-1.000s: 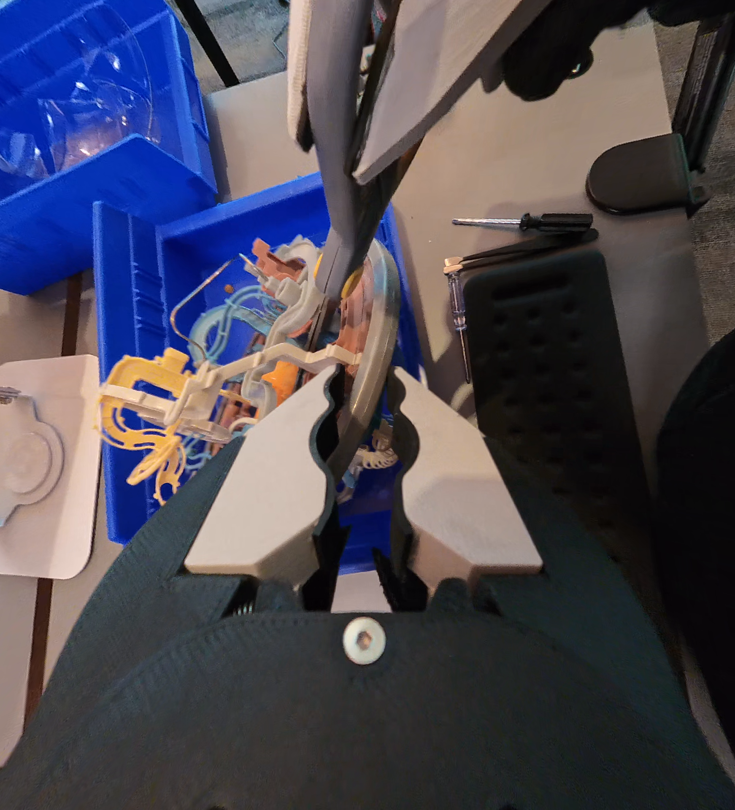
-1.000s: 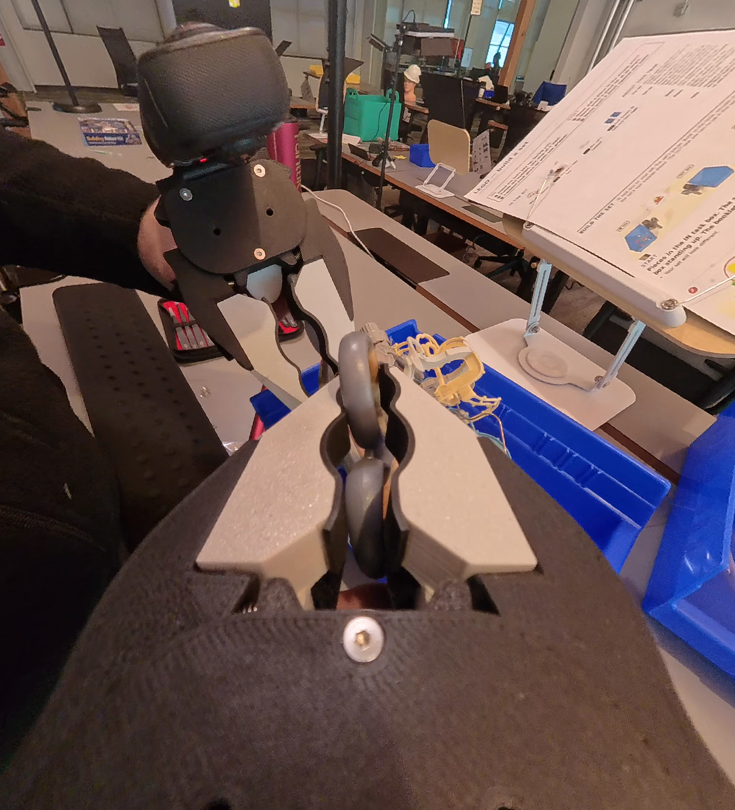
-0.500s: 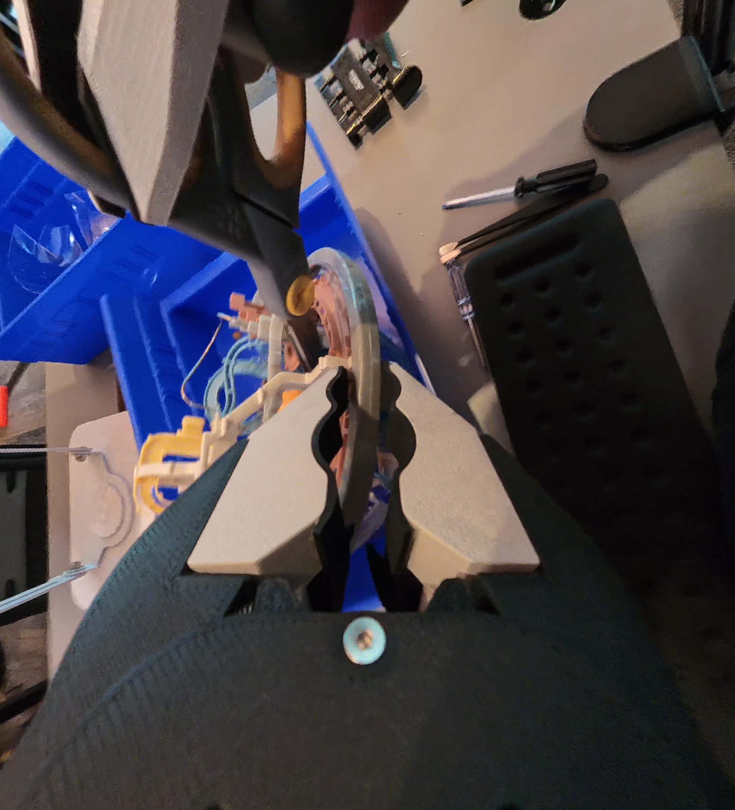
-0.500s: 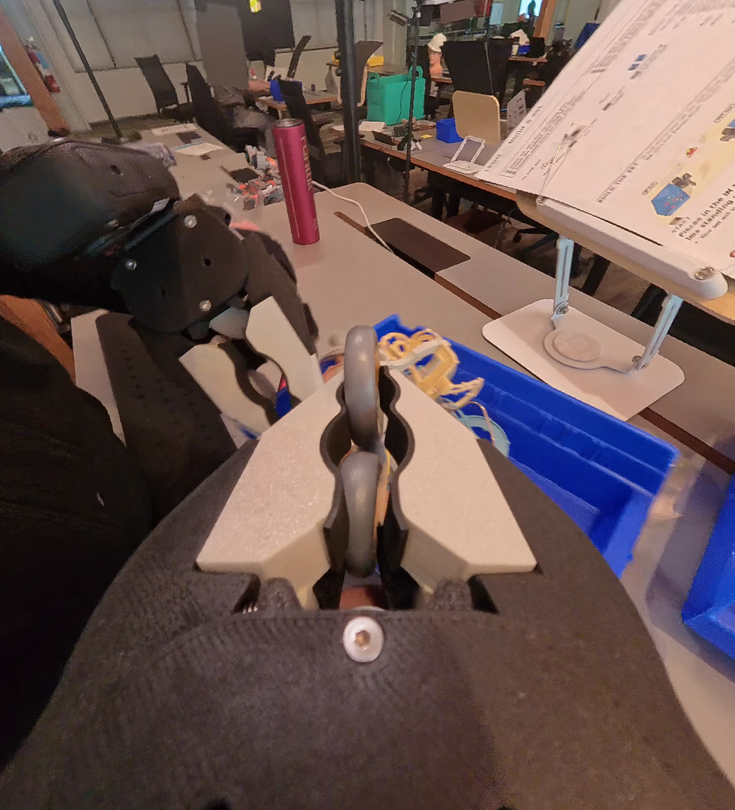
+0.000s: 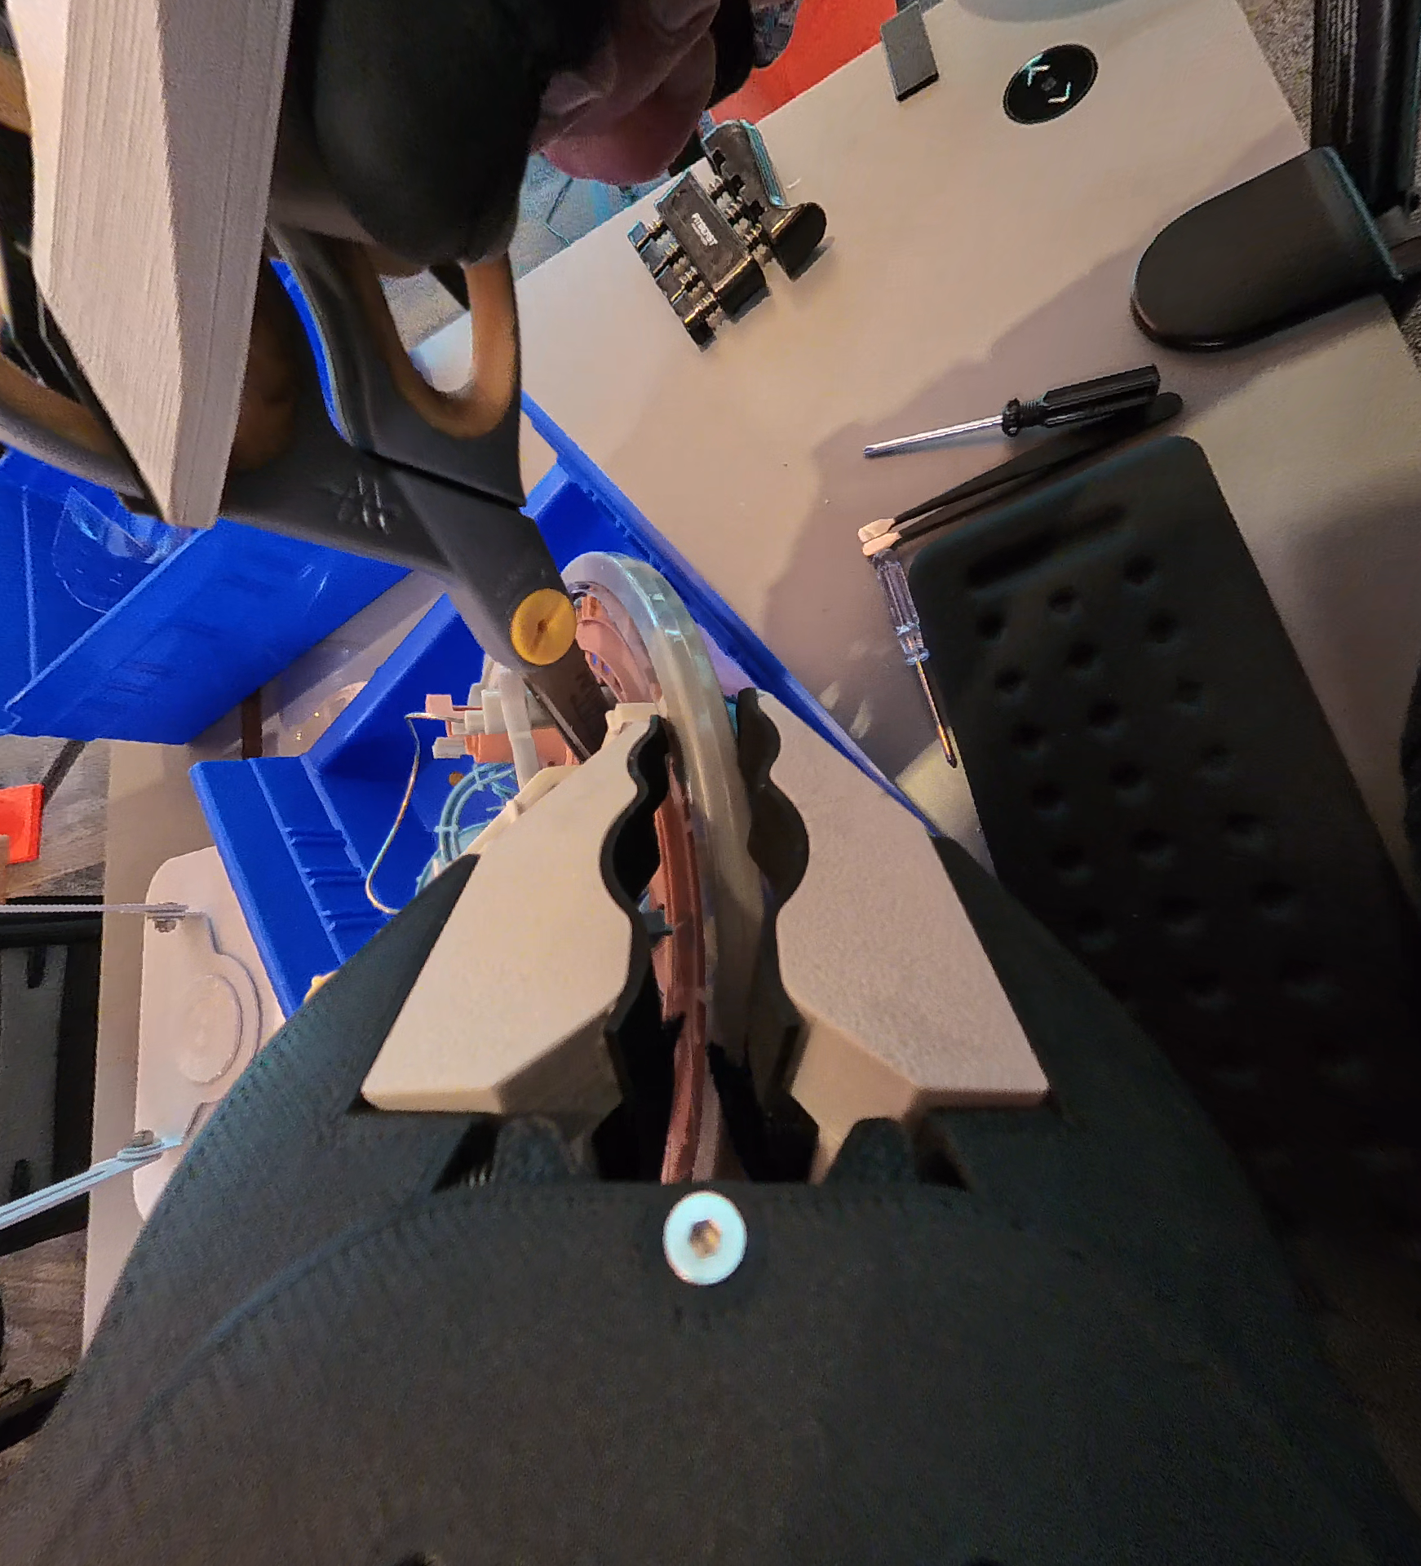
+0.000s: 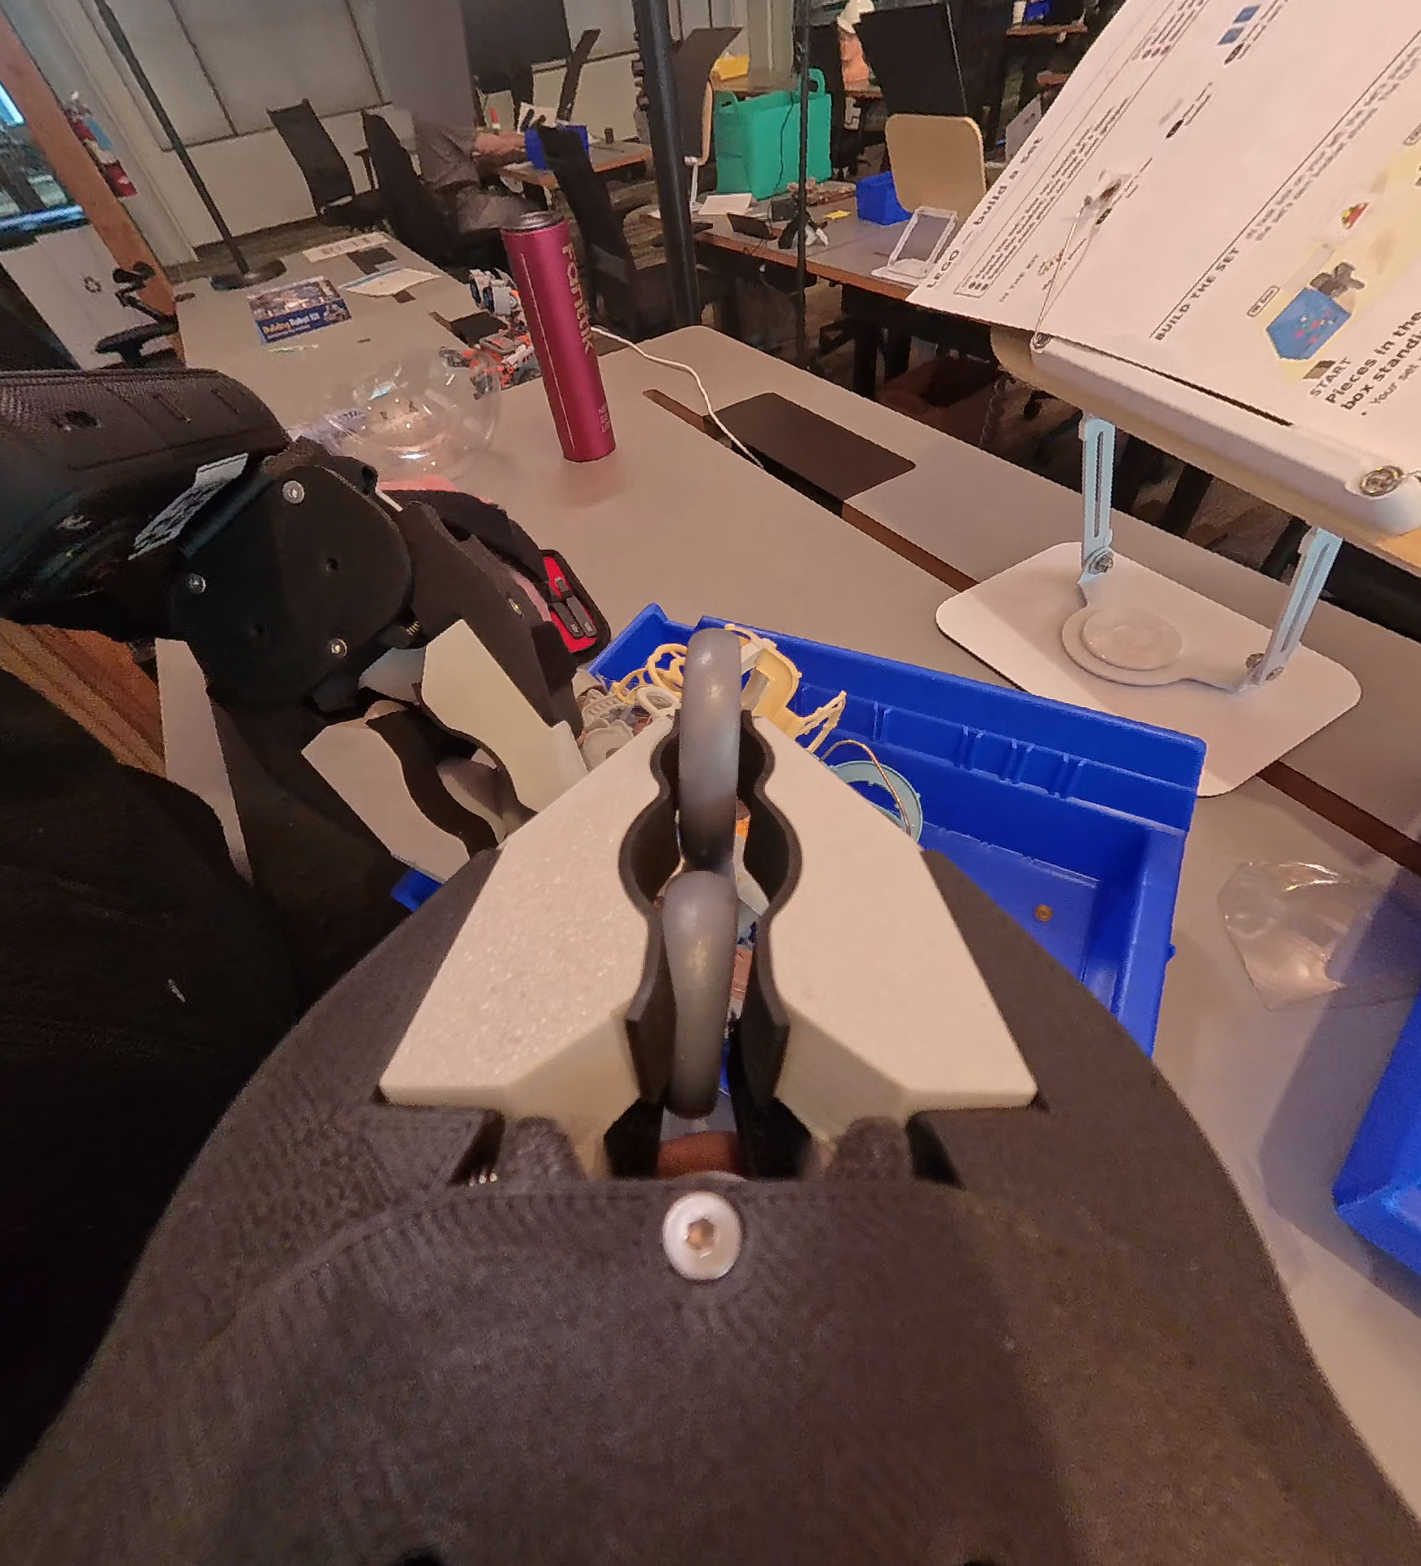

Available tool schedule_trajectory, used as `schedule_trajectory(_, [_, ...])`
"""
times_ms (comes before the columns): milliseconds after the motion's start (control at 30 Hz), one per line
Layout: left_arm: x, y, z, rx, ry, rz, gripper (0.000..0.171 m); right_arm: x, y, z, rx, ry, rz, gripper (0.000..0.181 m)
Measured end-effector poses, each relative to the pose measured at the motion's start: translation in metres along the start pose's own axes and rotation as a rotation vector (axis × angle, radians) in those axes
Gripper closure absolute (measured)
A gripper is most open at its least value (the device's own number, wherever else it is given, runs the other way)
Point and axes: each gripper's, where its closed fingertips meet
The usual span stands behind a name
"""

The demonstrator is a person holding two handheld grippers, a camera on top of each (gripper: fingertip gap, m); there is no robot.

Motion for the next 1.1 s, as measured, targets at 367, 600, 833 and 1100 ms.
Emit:
schedule_trajectory(367, [-0.005,-0.006,0.000,0.014,-0.011,-0.049,0.157,0.010,-0.010,-0.002,-0.063,-0.017,0.007,0.174])
schedule_trajectory(600, [-0.019,0.004,0.001,0.046,0.058,-0.093,0.157,0.005,-0.003,-0.007,-0.054,0.047,0.006,0.174])
schedule_trajectory(833, [-0.018,0.015,0.011,0.037,0.076,-0.090,0.159,-0.020,0.020,-0.011,-0.028,0.199,0.004,0.174])
schedule_trajectory(1100, [-0.005,0.033,0.027,0.046,0.015,-0.031,0.157,-0.033,0.079,-0.039,0.159,0.179,-0.030,0.174])
Point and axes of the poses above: each gripper's, where its closed fingertips meet, y back along the fingers, z out of its underside, x = y × z across the jaws, and after that the axes turned 6 degrees about z, right-handed
